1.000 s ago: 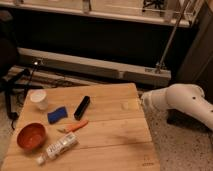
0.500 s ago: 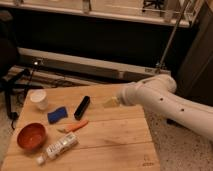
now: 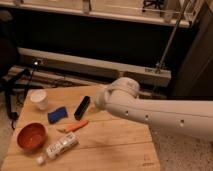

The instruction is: Place the pepper in the ceramic cup

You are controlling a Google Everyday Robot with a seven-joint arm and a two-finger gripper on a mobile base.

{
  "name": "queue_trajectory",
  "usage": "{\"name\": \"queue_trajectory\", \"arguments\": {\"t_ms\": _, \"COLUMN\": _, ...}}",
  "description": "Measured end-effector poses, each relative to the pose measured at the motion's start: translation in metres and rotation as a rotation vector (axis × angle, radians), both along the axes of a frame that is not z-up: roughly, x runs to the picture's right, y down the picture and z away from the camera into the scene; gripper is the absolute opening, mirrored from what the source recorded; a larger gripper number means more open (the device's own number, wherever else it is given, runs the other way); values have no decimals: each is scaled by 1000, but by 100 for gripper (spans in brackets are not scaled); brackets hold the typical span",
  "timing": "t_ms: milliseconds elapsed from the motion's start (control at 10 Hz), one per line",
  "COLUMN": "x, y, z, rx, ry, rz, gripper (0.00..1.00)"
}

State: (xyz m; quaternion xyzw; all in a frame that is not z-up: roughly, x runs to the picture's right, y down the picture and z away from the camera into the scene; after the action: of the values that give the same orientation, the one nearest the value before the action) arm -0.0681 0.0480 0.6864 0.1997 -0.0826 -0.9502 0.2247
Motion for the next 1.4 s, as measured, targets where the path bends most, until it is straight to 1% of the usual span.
{"name": "queue_trajectory", "arguments": {"t_ms": 100, "x": -14, "y": 12, "z": 11, "rx": 19, "ry": -4, "rz": -82, "gripper": 80}}
{"name": "queue_trajectory", "arguments": {"t_ms": 200, "x": -26, "y": 25, "z": 18, "rx": 22, "ry": -14, "rz": -141, "gripper": 80}}
{"name": "queue_trajectory", "arguments": {"t_ms": 300, "x": -37, "y": 38, "z": 24, "rx": 16, "ry": -26, "rz": -189, "gripper": 80}}
{"name": "queue_trajectory", "arguments": {"t_ms": 400, "x": -50, "y": 61, "z": 32, "rx": -10, "ry": -41, "rz": -250, "gripper": 80}}
{"name": "queue_trajectory", "arguments": {"t_ms": 700, "x": -77, "y": 105, "z": 45, "rx": -87, "ry": -86, "rz": -350, "gripper": 80}}
{"name": "queue_trajectory", "arguments": {"t_ms": 800, "x": -87, "y": 122, "z": 49, "rx": -119, "ry": -106, "rz": -392, "gripper": 80}}
{"name": "queue_trajectory", "arguments": {"t_ms": 900, "x": -95, "y": 135, "z": 51, "rx": -139, "ry": -121, "rz": -423, "gripper": 80}}
{"name": "queue_trajectory", "arguments": {"t_ms": 1100, "x": -112, "y": 166, "z": 55, "rx": -193, "ry": -158, "rz": -497, "gripper": 80}}
{"name": "queue_trajectory", "arguments": {"t_ms": 1400, "x": -112, "y": 168, "z": 56, "rx": -198, "ry": -159, "rz": -502, "gripper": 80}}
